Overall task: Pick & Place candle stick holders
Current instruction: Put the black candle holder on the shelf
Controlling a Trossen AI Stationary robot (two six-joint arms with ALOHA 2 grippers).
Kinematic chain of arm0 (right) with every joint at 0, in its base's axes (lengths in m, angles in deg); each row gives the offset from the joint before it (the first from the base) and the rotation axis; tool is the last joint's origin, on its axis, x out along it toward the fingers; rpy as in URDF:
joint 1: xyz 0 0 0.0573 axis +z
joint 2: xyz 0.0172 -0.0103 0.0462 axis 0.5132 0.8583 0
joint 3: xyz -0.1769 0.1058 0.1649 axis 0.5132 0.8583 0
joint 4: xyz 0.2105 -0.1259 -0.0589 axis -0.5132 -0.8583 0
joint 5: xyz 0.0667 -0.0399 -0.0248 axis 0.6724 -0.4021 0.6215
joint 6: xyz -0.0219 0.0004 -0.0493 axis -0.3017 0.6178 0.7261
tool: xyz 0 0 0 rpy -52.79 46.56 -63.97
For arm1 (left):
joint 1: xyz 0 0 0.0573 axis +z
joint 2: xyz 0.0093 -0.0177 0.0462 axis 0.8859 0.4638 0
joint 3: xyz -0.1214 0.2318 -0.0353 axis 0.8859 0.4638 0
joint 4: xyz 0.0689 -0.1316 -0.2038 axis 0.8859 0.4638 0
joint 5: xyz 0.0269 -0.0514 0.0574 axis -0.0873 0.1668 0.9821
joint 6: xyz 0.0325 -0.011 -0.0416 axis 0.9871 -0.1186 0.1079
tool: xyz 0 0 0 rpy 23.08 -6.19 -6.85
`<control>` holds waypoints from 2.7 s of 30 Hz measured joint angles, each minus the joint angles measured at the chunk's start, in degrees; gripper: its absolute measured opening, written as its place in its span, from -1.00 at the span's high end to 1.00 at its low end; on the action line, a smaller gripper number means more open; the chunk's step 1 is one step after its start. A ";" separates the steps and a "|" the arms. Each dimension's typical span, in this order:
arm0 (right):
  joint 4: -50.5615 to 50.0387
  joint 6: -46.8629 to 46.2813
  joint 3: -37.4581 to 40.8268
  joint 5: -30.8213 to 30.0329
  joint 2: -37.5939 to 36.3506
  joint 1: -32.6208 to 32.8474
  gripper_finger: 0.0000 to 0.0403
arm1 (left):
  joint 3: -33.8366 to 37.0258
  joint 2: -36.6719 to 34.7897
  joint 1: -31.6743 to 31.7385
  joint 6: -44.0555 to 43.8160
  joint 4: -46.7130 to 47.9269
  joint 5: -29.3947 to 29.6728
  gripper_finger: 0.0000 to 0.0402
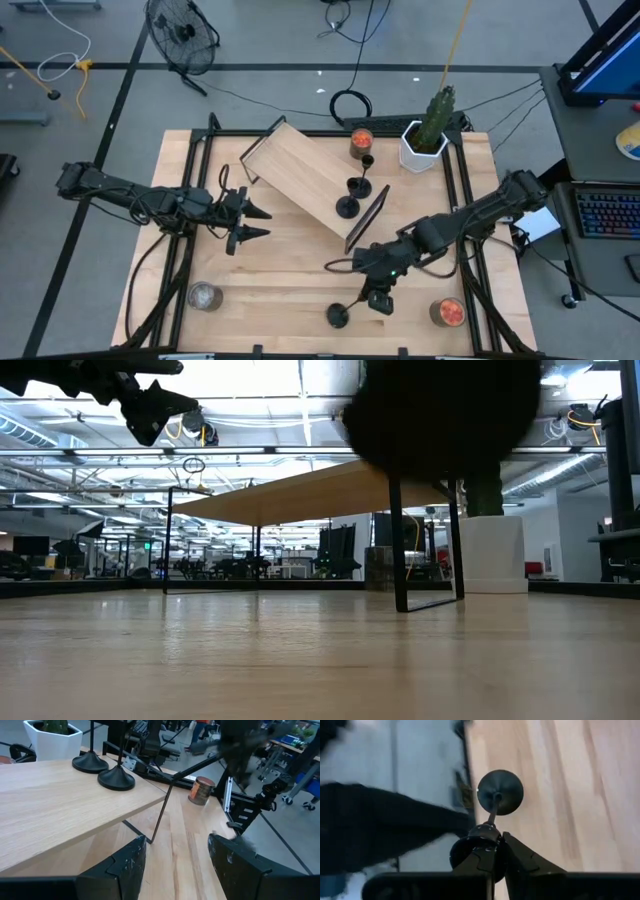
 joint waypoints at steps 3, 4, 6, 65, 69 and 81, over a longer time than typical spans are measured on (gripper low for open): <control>-0.98 0.94 -2.47 -0.43 -0.91 -0.40 0.96 | 0.00 -0.02 0.00 0.01 -0.02 0.27 -0.10; -1.18 1.34 -3.68 -0.44 -0.96 -0.64 0.96 | 0.00 0.00 0.00 0.01 -0.01 0.30 -0.10; -2.02 3.01 -6.84 -0.71 -1.20 -1.06 0.96 | 0.00 -0.02 0.00 0.01 -0.02 0.33 -0.10; -40.71 60.58 -49.26 4.35 10.34 -49.61 0.96 | -0.02 0.00 0.07 -4.96 -2.12 6.61 -0.10; -41.73 60.73 -49.34 4.34 10.92 -48.89 0.96 | -0.02 0.00 0.07 -4.94 -2.14 7.31 -0.10; -43.58 61.00 -49.26 4.21 11.28 -47.28 0.96 | -0.02 -0.01 0.11 -4.74 -2.20 8.63 -0.10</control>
